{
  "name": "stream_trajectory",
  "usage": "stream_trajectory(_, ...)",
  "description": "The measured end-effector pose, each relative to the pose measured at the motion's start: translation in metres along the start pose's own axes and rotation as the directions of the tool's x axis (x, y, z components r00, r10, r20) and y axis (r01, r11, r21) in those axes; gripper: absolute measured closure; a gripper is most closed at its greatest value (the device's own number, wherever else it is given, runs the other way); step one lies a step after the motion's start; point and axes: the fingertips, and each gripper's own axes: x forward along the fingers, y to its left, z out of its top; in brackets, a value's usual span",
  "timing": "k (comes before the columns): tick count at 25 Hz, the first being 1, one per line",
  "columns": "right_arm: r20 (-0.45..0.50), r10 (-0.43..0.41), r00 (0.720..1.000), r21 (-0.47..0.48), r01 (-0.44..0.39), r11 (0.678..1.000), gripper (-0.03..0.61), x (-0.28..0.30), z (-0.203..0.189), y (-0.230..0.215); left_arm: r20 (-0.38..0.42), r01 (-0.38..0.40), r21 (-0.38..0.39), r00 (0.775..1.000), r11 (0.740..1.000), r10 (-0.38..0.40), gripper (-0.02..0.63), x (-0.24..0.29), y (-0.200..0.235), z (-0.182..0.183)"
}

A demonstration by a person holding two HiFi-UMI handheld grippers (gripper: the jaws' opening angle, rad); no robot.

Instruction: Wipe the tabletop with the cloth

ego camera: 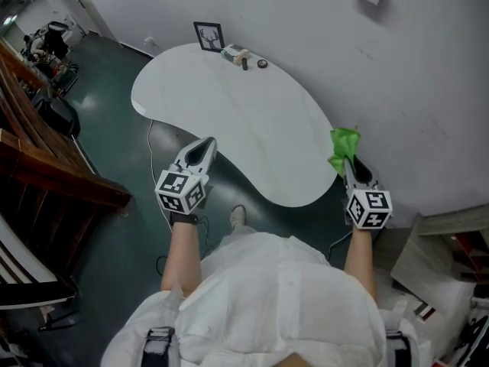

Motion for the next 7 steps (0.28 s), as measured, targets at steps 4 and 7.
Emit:
stream_trajectory(4,0.004,0.002,1.000,-0.005,-0.002,1.000,0.509,-0.0031,0.0010,-0.0007,0.002,-0.012,-0.004,1.000,1.000,0.012,0.594,-0.0053,-0.0006,-0.0012)
stream_trajectory(7,0.007,0.002,1.000,-0.011,-0.002,1.000,0.509,-0.0060,0.0019,-0.0006,0.005,-0.018,-0.003,1.000,1.000,0.018,0.595,-0.0092,-0.0023,-0.0010)
